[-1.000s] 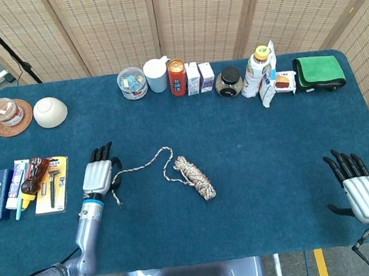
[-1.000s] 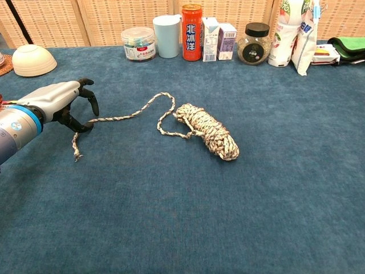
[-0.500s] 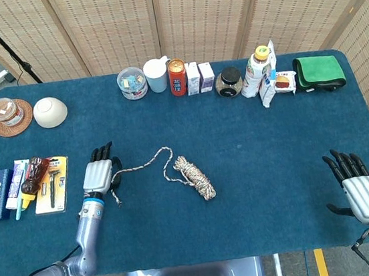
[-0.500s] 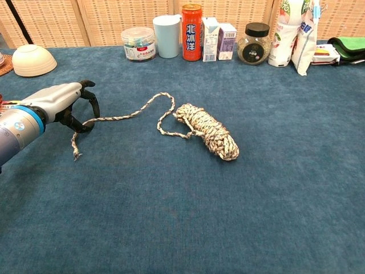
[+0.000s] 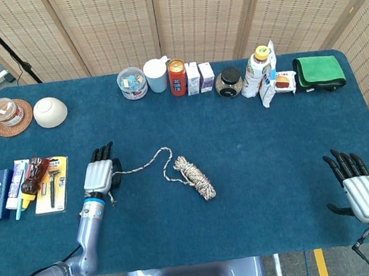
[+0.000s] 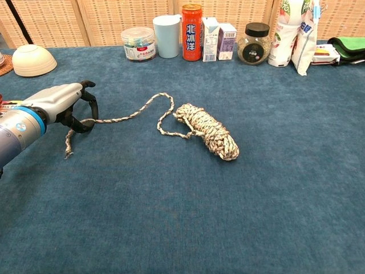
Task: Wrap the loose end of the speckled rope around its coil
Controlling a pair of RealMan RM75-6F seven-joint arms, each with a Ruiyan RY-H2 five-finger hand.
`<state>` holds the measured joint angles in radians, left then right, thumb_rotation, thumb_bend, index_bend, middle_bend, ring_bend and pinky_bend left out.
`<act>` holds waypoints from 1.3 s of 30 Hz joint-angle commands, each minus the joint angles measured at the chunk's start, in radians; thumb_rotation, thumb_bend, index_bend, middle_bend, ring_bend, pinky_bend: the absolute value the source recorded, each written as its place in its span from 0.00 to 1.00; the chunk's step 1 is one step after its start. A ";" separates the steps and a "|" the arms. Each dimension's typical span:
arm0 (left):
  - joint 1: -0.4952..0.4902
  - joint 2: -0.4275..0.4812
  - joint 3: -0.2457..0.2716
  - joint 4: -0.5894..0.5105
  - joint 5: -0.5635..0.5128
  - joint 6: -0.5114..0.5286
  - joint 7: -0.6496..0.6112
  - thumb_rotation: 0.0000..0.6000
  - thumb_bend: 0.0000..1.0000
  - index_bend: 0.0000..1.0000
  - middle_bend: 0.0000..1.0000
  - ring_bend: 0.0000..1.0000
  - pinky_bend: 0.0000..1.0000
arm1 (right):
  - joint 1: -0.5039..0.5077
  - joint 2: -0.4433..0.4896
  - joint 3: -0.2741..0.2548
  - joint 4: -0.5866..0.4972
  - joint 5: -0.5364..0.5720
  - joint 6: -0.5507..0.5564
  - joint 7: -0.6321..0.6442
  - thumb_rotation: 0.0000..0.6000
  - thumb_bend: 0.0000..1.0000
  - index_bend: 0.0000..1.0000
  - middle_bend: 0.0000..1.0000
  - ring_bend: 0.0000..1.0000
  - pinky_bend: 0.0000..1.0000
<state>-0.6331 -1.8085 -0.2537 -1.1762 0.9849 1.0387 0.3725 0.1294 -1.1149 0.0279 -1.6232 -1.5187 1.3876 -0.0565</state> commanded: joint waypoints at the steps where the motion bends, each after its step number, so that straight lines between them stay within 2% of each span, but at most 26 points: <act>1: 0.000 0.000 0.000 0.001 -0.002 0.000 0.002 1.00 0.44 0.55 0.00 0.00 0.00 | 0.000 0.000 0.000 0.000 0.000 -0.001 0.000 1.00 0.00 0.00 0.00 0.00 0.00; 13: 0.004 0.022 0.000 -0.017 0.014 0.013 -0.010 1.00 0.45 0.57 0.00 0.00 0.00 | 0.002 -0.002 -0.001 0.000 0.002 -0.003 -0.002 1.00 0.00 0.00 0.00 0.00 0.00; 17: 0.009 0.048 -0.001 -0.049 0.037 0.032 -0.018 1.00 0.45 0.57 0.00 0.00 0.00 | 0.003 -0.005 0.000 0.003 0.000 -0.002 -0.003 1.00 0.00 0.00 0.00 0.00 0.00; 21: 0.010 0.113 -0.010 -0.131 0.077 0.057 -0.027 1.00 0.45 0.57 0.00 0.00 0.00 | 0.019 -0.018 0.002 0.005 -0.021 -0.010 0.026 1.00 0.00 0.00 0.00 0.00 0.00; 32: -0.007 0.229 -0.054 -0.301 0.079 0.090 0.025 1.00 0.45 0.57 0.00 0.00 0.00 | 0.151 0.033 0.040 -0.097 -0.031 -0.171 0.097 1.00 0.00 0.00 0.00 0.00 0.00; 39: -0.015 0.286 -0.082 -0.388 0.070 0.126 0.067 1.00 0.45 0.57 0.00 0.00 0.00 | 0.237 0.026 0.057 -0.178 -0.034 -0.274 0.025 1.00 0.00 0.00 0.00 0.00 0.00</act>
<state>-0.6450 -1.5361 -0.3268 -1.5476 1.0589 1.1542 0.4259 0.3335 -1.0830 0.0788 -1.7711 -1.5540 1.1541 -0.0044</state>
